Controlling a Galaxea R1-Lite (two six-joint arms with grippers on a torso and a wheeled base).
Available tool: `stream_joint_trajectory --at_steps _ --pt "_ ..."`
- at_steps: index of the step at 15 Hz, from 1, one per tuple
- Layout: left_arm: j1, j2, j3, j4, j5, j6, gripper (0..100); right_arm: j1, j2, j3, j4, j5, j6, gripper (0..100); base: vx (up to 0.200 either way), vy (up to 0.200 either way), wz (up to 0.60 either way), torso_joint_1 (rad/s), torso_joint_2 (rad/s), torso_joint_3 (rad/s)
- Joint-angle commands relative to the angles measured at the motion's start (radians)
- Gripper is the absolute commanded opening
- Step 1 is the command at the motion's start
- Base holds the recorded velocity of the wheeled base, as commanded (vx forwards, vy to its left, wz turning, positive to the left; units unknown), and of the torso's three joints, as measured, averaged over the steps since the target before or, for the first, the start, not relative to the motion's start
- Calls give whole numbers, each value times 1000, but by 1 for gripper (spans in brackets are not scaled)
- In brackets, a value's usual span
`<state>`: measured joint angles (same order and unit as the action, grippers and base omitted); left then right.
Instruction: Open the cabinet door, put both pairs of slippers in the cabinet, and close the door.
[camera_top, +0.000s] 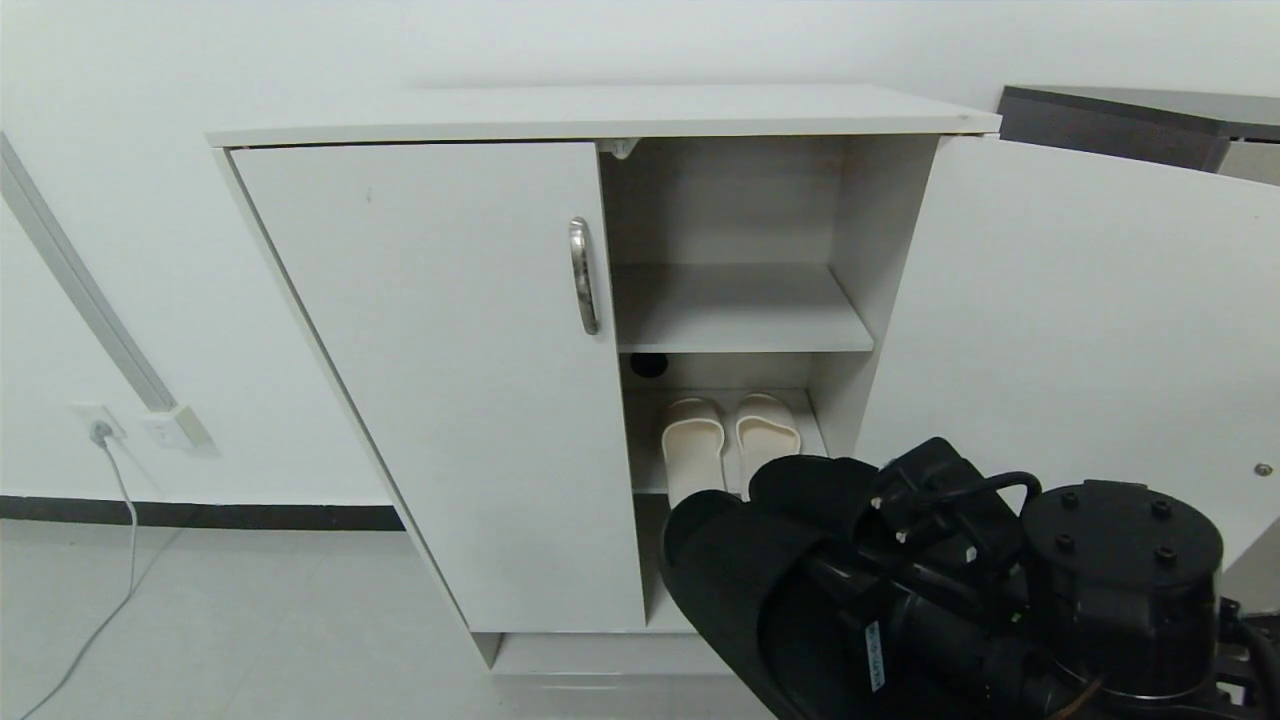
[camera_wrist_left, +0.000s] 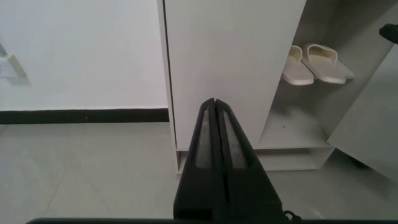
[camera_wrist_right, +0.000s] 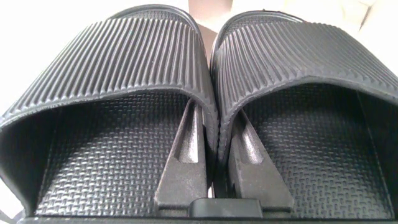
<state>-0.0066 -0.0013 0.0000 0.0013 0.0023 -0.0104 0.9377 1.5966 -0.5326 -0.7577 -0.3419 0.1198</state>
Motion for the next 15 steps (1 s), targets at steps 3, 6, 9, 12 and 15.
stream_joint_trajectory --at_steps 3,6,9,12,15 --pt "0 1 0 0 1 0 0 13 31 13 -34 0 0 0 0 0 0 0 0 0" --pt "0 1 0 0 1 0 0 20 28 25 -35 14 -5 0 0 0 -200 -1 1 -1" --pt "-1 1 0 0 1 0 0 26 34 23 -35 15 -5 0 0 0 0 0 0 0" --pt "-1 1 0 0 1 1 0 36 75 17 -88 12 -6 0 0 0 0 0 0 0" --pt "-1 1 0 0 1 0 0 53 137 -32 -120 -16 -5 0 0 0 0 0 0 0"
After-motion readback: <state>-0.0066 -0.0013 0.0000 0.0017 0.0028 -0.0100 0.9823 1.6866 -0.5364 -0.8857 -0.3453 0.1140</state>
